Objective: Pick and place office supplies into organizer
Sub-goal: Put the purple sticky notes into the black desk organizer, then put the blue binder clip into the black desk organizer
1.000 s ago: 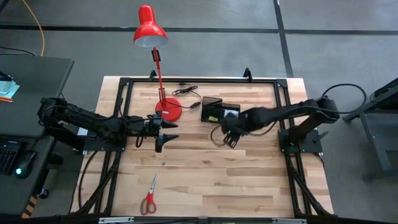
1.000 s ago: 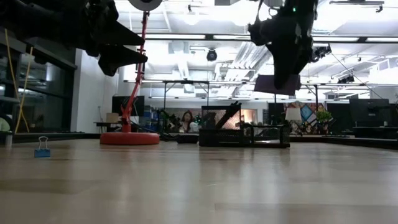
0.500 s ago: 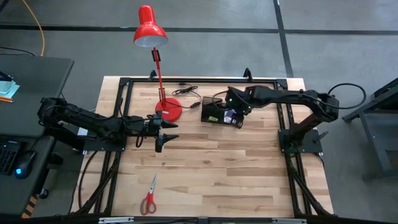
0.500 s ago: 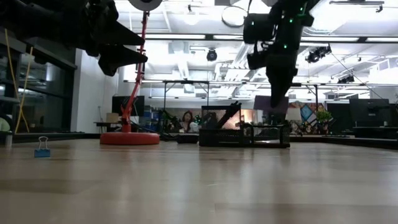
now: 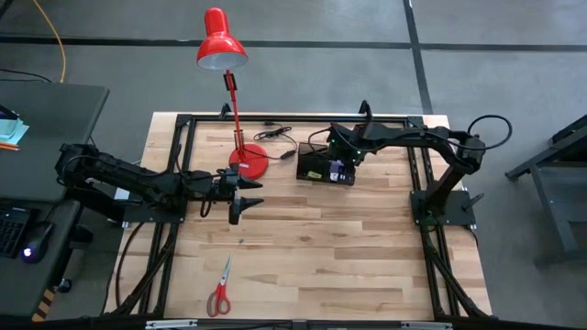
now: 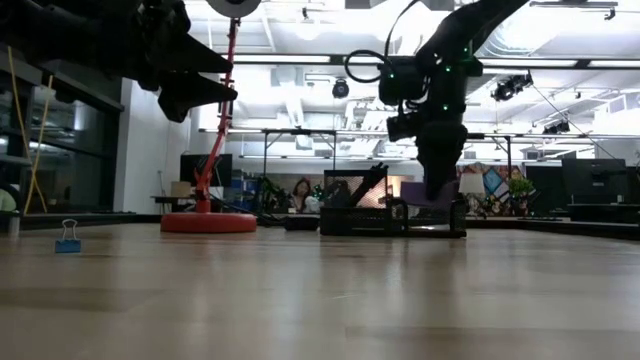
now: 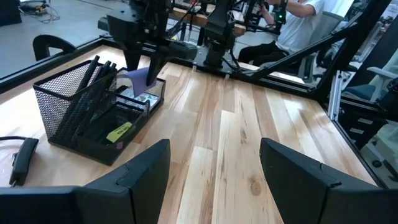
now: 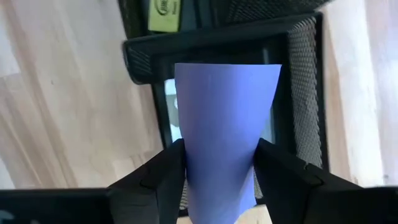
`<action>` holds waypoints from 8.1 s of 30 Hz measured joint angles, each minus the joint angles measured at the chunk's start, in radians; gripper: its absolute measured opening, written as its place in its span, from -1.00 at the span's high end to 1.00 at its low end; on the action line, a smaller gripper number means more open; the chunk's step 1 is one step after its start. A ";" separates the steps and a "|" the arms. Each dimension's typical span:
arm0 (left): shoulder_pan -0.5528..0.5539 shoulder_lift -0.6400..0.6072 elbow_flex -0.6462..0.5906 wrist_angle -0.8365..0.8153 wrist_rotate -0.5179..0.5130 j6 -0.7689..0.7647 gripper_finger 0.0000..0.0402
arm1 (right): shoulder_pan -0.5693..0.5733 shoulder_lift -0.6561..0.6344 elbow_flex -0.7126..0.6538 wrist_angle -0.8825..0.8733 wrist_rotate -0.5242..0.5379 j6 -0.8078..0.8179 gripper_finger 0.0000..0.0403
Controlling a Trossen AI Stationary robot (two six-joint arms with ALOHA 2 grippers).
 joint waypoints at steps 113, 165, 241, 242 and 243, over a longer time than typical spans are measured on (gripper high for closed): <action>0.000 0.000 0.000 0.000 0.000 0.000 -0.16 | 0.456 -1.018 -1.103 1.083 -0.147 0.128 -0.88; -0.377 0.012 0.000 -0.374 -0.437 -0.144 -0.16 | 0.447 -1.017 -1.100 1.078 -0.011 0.235 -0.88; -0.804 0.608 0.001 -0.229 -0.657 -0.847 -0.07 | 0.447 -1.017 -1.100 1.072 -0.011 0.236 -0.88; -0.804 0.608 0.001 -0.233 -0.659 -0.841 -0.03 | 0.447 -1.017 -1.100 1.072 -0.011 0.235 -0.88; -0.804 0.608 0.001 -0.235 -0.661 -0.840 0.02 | 0.447 -1.017 -1.100 1.072 -0.011 0.235 -0.88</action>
